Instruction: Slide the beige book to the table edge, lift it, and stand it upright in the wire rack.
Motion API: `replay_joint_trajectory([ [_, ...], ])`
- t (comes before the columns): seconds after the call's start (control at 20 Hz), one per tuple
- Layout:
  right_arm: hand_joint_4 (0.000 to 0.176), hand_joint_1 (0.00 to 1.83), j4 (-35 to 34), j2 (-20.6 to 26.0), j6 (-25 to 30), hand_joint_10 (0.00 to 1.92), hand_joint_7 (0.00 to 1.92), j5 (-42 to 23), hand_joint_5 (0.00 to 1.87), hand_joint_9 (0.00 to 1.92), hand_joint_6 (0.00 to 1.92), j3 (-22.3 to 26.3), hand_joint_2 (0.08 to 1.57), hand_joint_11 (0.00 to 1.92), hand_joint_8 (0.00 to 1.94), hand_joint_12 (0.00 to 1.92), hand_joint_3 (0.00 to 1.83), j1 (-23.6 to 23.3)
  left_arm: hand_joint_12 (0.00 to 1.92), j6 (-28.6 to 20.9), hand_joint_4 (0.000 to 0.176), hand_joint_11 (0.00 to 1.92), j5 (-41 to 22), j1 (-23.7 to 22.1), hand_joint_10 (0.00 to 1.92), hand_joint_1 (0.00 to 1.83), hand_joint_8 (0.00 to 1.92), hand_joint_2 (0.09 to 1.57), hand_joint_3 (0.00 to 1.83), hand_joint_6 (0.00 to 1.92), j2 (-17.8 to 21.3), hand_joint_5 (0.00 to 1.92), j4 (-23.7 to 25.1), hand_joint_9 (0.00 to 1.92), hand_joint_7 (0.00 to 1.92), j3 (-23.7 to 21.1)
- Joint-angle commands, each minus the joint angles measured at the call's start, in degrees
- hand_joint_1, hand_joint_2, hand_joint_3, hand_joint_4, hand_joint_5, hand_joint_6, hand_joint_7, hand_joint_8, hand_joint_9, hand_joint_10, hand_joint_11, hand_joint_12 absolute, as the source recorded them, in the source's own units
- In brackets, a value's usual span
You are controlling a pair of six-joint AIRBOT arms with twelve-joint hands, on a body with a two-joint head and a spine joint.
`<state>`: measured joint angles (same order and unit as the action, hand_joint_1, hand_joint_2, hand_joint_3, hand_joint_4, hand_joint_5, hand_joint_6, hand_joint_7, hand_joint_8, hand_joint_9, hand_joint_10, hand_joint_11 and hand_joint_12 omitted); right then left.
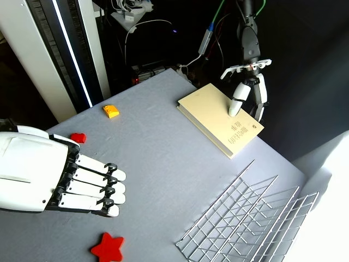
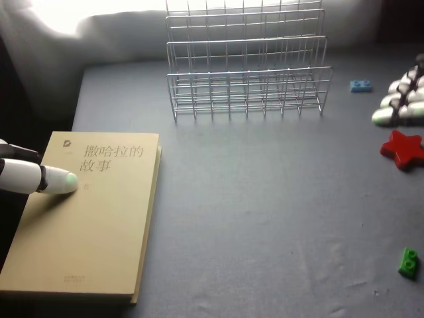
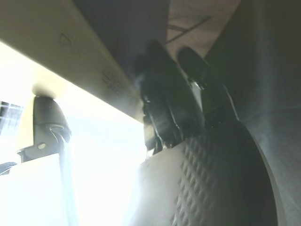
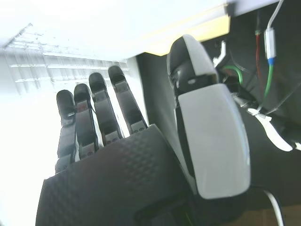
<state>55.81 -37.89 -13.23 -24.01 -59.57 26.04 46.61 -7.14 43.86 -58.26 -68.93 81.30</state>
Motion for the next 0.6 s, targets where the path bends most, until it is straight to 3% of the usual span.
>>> replay_joint_trajectory([
  [0.0,0.0,0.2,-3.6,0.3,-2.3,0.01,0.24,-3.1,0.25,0.21,0.01,-0.1,1.21,0.0,0.0,0.58,0.0,0.2,1.84,1.9,0.0,0.66,-2.8,0.0,1.59,1.24,1.42,1.17,0.0,0.94,0.9,0.88,1.6,0.84,0.89,0.3],
  [0.1,0.0,0.22,-12.1,-0.1,-11.1,0.01,0.23,-3.1,0.25,0.21,0.0,0.0,1.2,0.0,0.0,0.6,0.0,0.9,1.76,2.1,0.0,0.72,-2.8,0.1,1.47,1.25,1.32,1.15,0.0,0.9,1.1,0.92,1.6,0.93,0.95,0.3],
  [0.15,0.0,0.22,-13.5,-0.2,-12.2,0.01,0.23,-3.5,0.25,0.21,0.0,0.0,1.2,0.0,0.0,0.6,0.0,0.9,1.73,2.1,0.0,0.74,-2.8,0.1,1.43,1.25,1.31,1.15,0.0,0.91,1.2,0.9,1.6,0.95,0.96,0.3],
  [0.3,0.0,0.2,-14.4,-0.1,-12.2,0.0,0.21,-4.9,0.25,0.17,0.0,0.1,1.21,0.0,0.0,0.54,0.0,1.2,1.59,2.6,0.0,0.76,-2.8,-0.3,1.26,1.25,1.22,1.14,0.0,0.95,1.6,0.9,1.6,1.01,1.0,0.2],
  [0.55,0.0,0.18,-14.9,-0.1,-12.2,0.0,0.23,-3.6,0.24,0.2,0.0,0.2,1.21,0.0,0.0,0.59,0.0,1.5,1.58,5.0,0.0,0.79,-4.2,-3.4,1.25,1.26,1.21,1.13,0.0,0.88,2.2,0.93,1.6,1.03,1.01,0.9],
])
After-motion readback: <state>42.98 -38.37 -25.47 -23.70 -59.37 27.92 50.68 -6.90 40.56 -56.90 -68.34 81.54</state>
